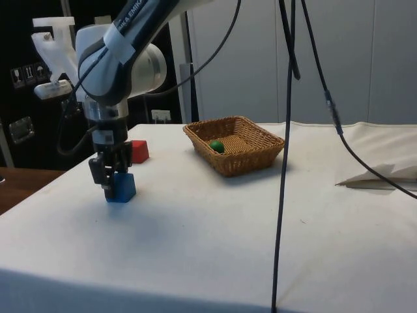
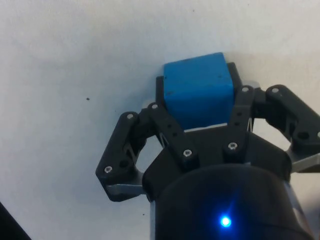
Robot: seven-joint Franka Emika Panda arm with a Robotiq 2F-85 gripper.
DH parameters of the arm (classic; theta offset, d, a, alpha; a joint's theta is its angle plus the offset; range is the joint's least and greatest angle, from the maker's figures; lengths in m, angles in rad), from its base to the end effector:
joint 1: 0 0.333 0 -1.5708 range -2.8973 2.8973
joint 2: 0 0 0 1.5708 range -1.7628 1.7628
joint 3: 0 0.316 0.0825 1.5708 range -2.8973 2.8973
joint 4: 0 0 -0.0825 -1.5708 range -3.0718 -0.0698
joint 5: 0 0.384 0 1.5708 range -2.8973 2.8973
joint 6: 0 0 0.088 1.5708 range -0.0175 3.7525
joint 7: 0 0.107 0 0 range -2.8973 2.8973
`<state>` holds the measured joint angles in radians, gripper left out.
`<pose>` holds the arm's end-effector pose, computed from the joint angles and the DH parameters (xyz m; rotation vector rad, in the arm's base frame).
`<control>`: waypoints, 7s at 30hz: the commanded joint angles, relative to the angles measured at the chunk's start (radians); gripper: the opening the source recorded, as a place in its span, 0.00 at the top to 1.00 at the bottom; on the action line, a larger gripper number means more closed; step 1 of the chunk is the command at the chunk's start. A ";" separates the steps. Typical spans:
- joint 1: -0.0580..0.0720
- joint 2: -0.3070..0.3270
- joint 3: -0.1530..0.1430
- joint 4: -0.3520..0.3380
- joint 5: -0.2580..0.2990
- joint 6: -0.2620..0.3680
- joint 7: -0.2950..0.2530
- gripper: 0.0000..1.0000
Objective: Place all non-red objects into the basket.
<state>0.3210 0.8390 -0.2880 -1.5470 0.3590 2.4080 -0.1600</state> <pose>0.7063 0.0566 0.1731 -3.1062 -0.0476 -0.1092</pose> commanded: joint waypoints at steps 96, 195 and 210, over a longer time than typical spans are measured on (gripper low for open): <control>-0.013 -0.463 -0.336 -0.503 -0.124 -0.014 -0.297 0.97; 0.004 -0.517 -0.426 -0.620 -0.036 -0.040 -0.388 0.00; 0.028 -0.624 -0.382 -0.632 -0.123 -0.084 -0.247 0.00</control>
<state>0.3370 0.2190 -0.6640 -2.1760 0.2520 2.3260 -0.4260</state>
